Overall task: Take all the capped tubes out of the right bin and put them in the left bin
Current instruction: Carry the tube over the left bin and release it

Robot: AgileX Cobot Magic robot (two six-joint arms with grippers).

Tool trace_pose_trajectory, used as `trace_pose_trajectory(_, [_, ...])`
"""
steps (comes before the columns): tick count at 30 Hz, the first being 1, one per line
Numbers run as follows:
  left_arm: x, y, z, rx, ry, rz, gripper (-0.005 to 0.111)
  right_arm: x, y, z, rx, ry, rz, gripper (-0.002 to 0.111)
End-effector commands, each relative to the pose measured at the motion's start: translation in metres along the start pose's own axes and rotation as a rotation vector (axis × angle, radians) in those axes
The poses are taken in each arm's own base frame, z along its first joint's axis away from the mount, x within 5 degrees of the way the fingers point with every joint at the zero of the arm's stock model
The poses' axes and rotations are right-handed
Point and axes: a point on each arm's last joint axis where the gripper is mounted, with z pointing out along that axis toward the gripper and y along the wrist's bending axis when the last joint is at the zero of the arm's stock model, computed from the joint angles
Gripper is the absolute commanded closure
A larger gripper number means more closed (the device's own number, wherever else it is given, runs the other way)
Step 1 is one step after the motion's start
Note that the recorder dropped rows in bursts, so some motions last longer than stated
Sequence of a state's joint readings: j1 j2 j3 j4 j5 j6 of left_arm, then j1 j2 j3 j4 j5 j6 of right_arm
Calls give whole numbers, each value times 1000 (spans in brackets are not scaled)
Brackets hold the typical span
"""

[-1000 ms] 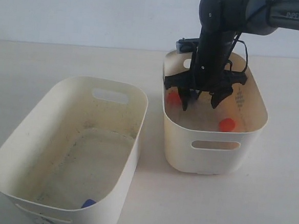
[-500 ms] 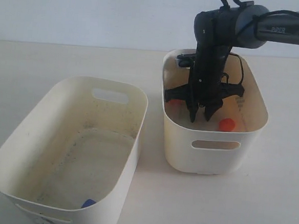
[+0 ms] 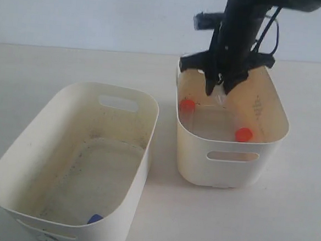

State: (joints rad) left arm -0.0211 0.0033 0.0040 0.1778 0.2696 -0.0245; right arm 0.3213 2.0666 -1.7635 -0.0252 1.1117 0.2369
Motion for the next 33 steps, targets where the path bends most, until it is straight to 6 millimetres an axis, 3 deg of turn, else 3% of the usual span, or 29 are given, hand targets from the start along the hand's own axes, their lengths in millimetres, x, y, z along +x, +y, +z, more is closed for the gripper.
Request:
trace_pose_trajectory(1, [-2,0,-1,-2,-15,-13,102,8,9,-72,-163,-118,-63,108])
trace_pose_trajectory(6, [-2,0,-1,-2,-15,-13,102,29,43,-128,-443,-209,-258,108])
trace_pose_trajectory(9, [-2,0,-1,-2,-15,-13,102,42,67,-140,-503,-216,-375,108])
trace_pose_trajectory(13, [-2,0,-1,-2,-15,-13,102,57,96,-133,-484,-163,-496,105])
trace_pose_trajectory(19, [-2,0,-1,-2,-15,-13,102,66,129,-96,-442,-60,-579,68])
trace_pose_trajectory(21, [-2,0,-1,-2,-15,-13,102,65,130,-87,-437,-23,-548,69])
trace_pose_trajectory(22, [-2,0,-1,-2,-15,-13,102,66,130,-87,-437,-19,-545,78])
trace_pose_trajectory(24, [-2,0,-1,-2,-15,-13,102,64,127,-87,-413,-32,-555,108])
trace_pose_trajectory(33, [-2,0,-1,-2,-15,-13,102,45,72,-123,-227,-188,-372,107])
